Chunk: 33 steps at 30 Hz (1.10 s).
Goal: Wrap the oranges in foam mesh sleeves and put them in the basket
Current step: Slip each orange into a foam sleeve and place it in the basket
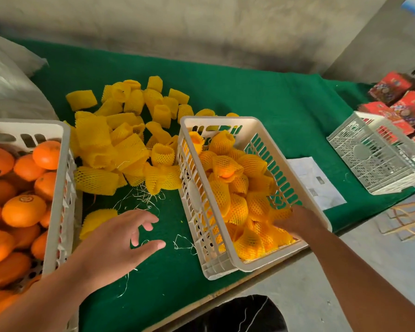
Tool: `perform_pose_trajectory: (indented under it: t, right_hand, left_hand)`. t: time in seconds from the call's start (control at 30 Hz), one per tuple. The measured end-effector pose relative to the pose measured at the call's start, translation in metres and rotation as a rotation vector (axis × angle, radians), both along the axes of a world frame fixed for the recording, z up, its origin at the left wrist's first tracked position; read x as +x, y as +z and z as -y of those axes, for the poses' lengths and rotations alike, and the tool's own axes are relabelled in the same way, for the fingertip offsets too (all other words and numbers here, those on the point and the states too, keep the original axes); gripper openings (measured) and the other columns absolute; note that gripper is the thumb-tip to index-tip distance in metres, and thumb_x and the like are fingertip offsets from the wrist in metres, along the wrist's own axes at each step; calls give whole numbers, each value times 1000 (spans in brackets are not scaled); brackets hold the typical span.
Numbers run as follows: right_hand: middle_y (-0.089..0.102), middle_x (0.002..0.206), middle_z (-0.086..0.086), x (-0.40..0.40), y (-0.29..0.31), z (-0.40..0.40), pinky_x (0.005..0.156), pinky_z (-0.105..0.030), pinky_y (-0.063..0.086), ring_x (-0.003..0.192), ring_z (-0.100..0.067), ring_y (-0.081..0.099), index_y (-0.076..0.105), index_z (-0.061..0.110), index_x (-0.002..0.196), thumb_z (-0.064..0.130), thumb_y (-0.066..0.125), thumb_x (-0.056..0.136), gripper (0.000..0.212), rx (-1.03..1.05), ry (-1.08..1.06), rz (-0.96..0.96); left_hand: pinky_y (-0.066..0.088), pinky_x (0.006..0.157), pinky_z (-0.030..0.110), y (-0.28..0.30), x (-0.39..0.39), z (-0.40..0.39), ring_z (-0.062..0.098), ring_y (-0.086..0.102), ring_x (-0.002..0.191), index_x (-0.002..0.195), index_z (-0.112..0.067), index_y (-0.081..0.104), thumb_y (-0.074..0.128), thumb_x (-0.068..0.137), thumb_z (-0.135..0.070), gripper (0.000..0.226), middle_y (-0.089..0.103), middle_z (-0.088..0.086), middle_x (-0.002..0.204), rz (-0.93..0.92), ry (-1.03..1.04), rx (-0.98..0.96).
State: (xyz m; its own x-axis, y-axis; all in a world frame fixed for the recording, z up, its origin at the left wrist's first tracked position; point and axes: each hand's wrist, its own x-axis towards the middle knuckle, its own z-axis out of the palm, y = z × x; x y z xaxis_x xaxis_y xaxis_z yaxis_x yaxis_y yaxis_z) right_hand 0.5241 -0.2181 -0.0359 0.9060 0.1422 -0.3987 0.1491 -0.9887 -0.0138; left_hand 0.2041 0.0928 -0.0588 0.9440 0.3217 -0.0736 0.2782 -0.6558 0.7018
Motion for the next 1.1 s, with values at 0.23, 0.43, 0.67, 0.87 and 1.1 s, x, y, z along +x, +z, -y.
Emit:
perform_pose_trajectory:
  t: [0.23, 0.43, 0.67, 0.87, 1.1]
  right_hand:
    - [66, 110, -7, 9, -4, 8, 97, -49, 57, 101, -28, 66, 64, 12, 121, 32, 70, 94, 34, -134, 20, 93]
    - [63, 134, -9, 1, 0, 13, 97, -51, 56, 109, -33, 62, 65, 21, 134, 20, 60, 97, 37, 37, -12, 173]
    - [73, 108, 7, -64, -5, -20, 87, -33, 49, 100, -14, 64, 73, 24, 115, 30, 69, 98, 18, 483, 126, 189]
    - [68, 72, 23, -118, -29, -66, 57, -25, 45, 72, -1, 65, 69, 45, 82, 56, 53, 98, 25, 569, 201, 118]
    - [63, 60, 18, -117, -39, -63, 49, -23, 38, 57, -6, 58, 65, 37, 74, 62, 51, 98, 37, 515, 220, 243]
  left_hand:
    - [52, 72, 19, -2, -1, 0, -2, 61, 82, 132, -48, 53, 48, 81, -81, 61, 56, -34, 106, -70, -18, 74]
    - [43, 66, 15, -16, -1, -4, -7, 54, 79, 124, -44, 56, 55, 92, -71, 42, 57, -27, 94, -200, -43, 190]
    - [51, 74, 27, -24, 0, -5, 5, 56, 89, 120, -31, 58, 55, 98, -57, 34, 60, -13, 102, -393, -61, 293]
    - [53, 82, 34, -29, 0, -9, 14, 57, 96, 116, -26, 56, 55, 99, -51, 31, 59, -5, 111, -502, -21, 378]
    - [54, 89, 39, -41, 2, -14, 22, 57, 111, 132, -24, 51, 64, 94, -41, 44, 56, 1, 123, -675, 3, 431]
